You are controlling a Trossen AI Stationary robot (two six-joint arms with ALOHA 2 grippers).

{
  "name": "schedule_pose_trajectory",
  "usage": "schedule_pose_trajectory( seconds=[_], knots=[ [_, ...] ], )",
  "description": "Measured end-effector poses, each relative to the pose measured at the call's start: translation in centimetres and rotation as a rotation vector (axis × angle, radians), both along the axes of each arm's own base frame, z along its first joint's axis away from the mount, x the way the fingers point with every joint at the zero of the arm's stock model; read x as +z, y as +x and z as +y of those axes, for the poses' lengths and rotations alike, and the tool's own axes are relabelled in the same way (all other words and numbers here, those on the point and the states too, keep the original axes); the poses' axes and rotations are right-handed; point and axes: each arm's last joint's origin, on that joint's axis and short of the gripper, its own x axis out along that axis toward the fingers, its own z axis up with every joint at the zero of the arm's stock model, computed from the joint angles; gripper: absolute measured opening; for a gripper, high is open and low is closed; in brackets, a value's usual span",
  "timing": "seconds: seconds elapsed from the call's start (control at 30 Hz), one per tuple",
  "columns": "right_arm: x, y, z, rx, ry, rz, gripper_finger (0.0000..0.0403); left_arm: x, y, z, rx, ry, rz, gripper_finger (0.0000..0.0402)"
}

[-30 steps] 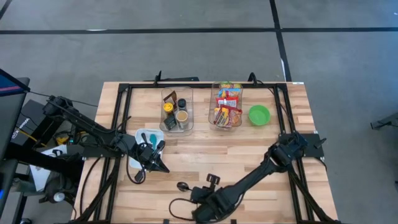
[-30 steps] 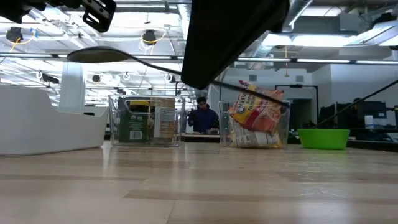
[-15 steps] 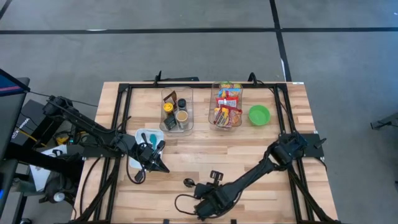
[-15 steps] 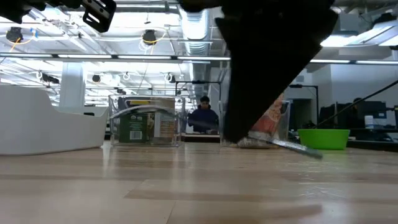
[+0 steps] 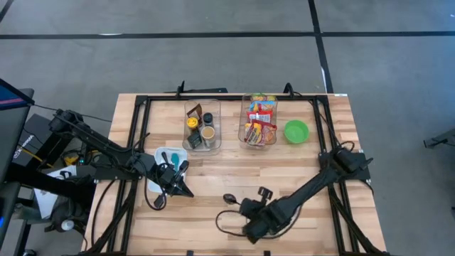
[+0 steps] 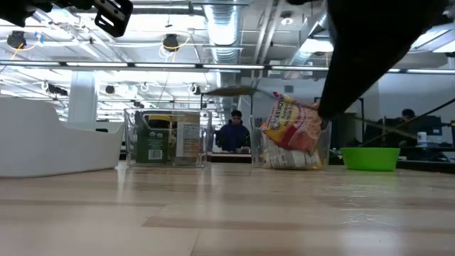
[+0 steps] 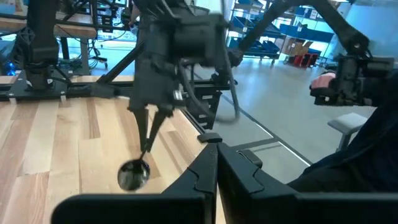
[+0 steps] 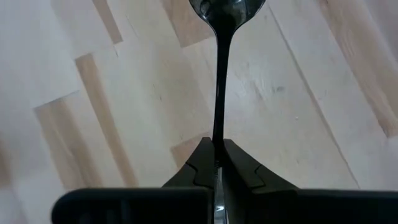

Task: Pick & Place Food Item
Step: Put the black spoon into the white bin

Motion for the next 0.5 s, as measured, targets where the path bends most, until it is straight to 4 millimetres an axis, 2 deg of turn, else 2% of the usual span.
schedule_pose_trajectory(
  seconds=[0.23,0.5],
  knots=[
    [0.9,-2.6,-2.0,-0.016,0.074,-0.176,0.0001,0.0,0.0,0.1,0.031,0.003,-0.001,0.0002],
    [1.6,-3.8,-3.5,-0.029,0.057,-0.331,0.0001,0.0,0.2,0.4,0.139,0.012,-0.008,0.0002]
  ],
)
